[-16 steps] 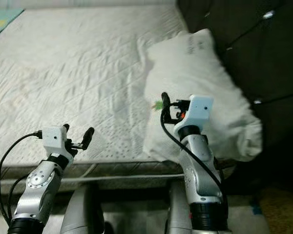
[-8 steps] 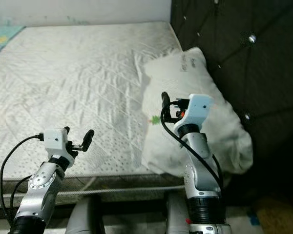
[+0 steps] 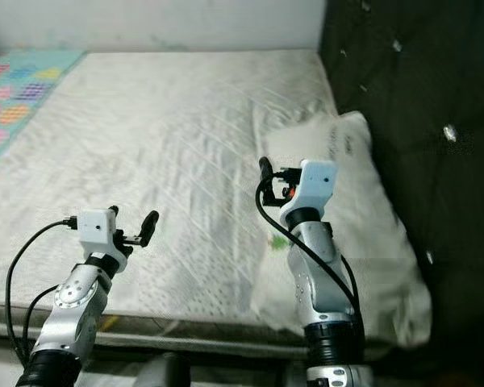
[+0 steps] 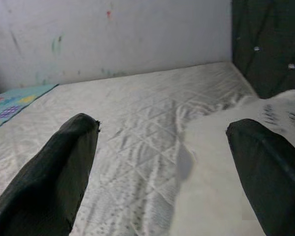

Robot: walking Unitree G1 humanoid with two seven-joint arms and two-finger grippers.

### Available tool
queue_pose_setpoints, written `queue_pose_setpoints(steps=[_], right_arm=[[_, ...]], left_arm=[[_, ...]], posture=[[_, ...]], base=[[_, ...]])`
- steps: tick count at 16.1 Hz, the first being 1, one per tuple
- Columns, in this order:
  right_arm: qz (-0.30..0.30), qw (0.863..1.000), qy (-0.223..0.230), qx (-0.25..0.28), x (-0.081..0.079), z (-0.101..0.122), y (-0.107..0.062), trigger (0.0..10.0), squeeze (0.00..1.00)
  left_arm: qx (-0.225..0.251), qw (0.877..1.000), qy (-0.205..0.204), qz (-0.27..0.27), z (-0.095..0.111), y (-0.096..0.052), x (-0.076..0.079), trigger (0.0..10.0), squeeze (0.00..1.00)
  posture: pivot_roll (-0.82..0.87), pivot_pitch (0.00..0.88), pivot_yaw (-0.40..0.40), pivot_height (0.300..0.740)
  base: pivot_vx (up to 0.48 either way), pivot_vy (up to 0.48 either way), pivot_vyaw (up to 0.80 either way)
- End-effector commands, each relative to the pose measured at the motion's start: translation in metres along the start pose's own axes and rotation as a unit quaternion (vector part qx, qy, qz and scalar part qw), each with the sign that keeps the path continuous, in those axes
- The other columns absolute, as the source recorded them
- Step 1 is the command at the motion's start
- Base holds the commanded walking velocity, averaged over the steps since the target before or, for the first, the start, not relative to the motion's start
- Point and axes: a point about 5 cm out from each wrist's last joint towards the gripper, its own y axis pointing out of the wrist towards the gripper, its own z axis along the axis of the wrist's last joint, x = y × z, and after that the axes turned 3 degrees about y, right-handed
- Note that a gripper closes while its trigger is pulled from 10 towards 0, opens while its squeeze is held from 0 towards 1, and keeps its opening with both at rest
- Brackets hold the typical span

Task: Clean up the room

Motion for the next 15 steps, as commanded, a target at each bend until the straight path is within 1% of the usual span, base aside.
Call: queue_pose_setpoints(steps=[1, 3, 7, 10, 12, 15], right_arm=[[0.005, 1.000, -0.002, 0.002, -0.004, -0.001, 0.001, 10.0, 0.00], [-0.002, 1.000, 0.000, -0.003, -0.002, -0.003, 0.001, 10.0, 0.00], [-0.013, 1.000, -0.011, -0.008, -0.001, -0.006, -0.001, 10.0, 0.00], [-0.023, 0.999, -0.019, -0.021, 0.004, -0.012, -0.005, 10.0, 0.00], [-0.030, 0.999, -0.026, -0.027, 0.008, -0.015, -0.008, 10.0, 0.00], [-0.023, 0.998, -0.049, -0.043, 0.012, -0.019, -0.013, 10.0, 0.00]], left_arm=[[-0.004, 1.000, 0.011, 0.003, -0.002, 0.000, 0.000, 10.0, 0.00], [-0.004, 1.000, 0.017, 0.008, -0.002, -0.001, 0.001, 10.0, 0.00], [0.002, 1.000, 0.010, 0.003, -0.001, -0.002, 0.007, 10.0, 0.00], [-0.011, 1.000, -0.003, 0.006, -0.010, -0.007, 0.008, 10.0, 0.00], [-0.012, 1.000, -0.003, -0.002, -0.011, -0.007, 0.010, 10.0, 0.00], [-0.015, 1.000, -0.006, 0.005, -0.012, -0.006, 0.009, 10.0, 0.00]], posture=[[0.00, 0.000, 0.070, 0.740], [0.01, 0.000, 0.070, 0.740], [0.01, 0.000, 0.070, 0.740], [0.00, 0.000, 0.067, 0.740], [0.00, 0.000, 0.066, 0.740], [-0.01, 0.000, 0.063, 0.740]], base=[[0.000, 0.000, 0.00], [0.000, 0.000, 0.00], [0.000, 0.000, 0.00], [0.000, 0.000, 0.00], [0.000, 0.000, 0.00], [0.000, 0.000, 0.00]])
